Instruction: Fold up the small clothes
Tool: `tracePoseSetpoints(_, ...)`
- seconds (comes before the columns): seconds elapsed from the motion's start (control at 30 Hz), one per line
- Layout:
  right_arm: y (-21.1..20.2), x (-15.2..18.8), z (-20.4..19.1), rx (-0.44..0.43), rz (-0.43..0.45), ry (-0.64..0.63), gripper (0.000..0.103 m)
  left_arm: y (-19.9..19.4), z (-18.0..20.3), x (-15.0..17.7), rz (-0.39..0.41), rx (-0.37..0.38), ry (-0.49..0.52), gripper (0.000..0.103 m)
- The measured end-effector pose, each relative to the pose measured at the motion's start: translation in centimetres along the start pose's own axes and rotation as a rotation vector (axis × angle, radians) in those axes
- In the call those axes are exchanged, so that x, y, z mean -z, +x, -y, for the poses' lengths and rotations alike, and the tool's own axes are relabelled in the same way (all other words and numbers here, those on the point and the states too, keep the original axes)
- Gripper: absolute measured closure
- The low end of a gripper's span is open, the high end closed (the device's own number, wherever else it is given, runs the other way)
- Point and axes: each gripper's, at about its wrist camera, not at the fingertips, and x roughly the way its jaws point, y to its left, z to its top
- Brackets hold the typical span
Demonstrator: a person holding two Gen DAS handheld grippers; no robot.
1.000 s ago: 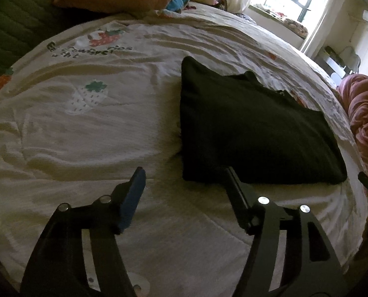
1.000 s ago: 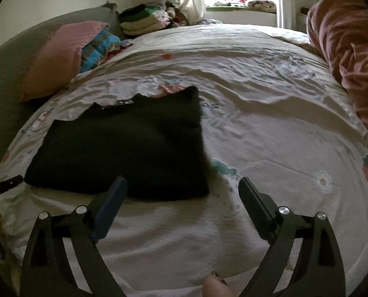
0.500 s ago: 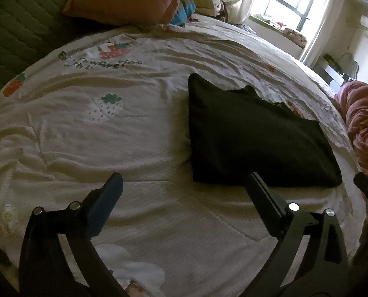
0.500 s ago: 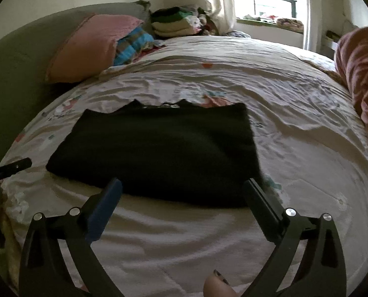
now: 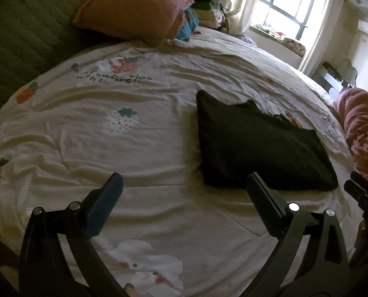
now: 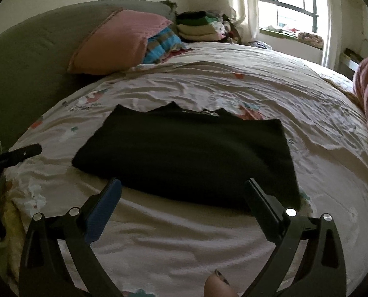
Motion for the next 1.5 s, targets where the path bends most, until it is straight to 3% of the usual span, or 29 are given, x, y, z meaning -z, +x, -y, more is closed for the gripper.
tracePoseSetpoints(0.57, 1.7, -1.2, -7.8, -0.085, 0.009, -0.148, 0.005, -1.8, -3.1, -0.9, 0.076, -0.069, -0.042, 0.01)
tracePoseSetpoints(1.03, 4.5, -2.0, -12.2, -0.131, 0.003, -0.252, 0.005, 0.7, -2.5, -3.6, 0.053, -0.092, -0.007, 0.01)
tracePoseSetpoints(1.5, 7.6, -1.2, -13.9, -0.101, -0.018, -0.338, 0.005, 4.6, -1.8, -5.4, -0.004, -0.109, 0.025, 0.01)
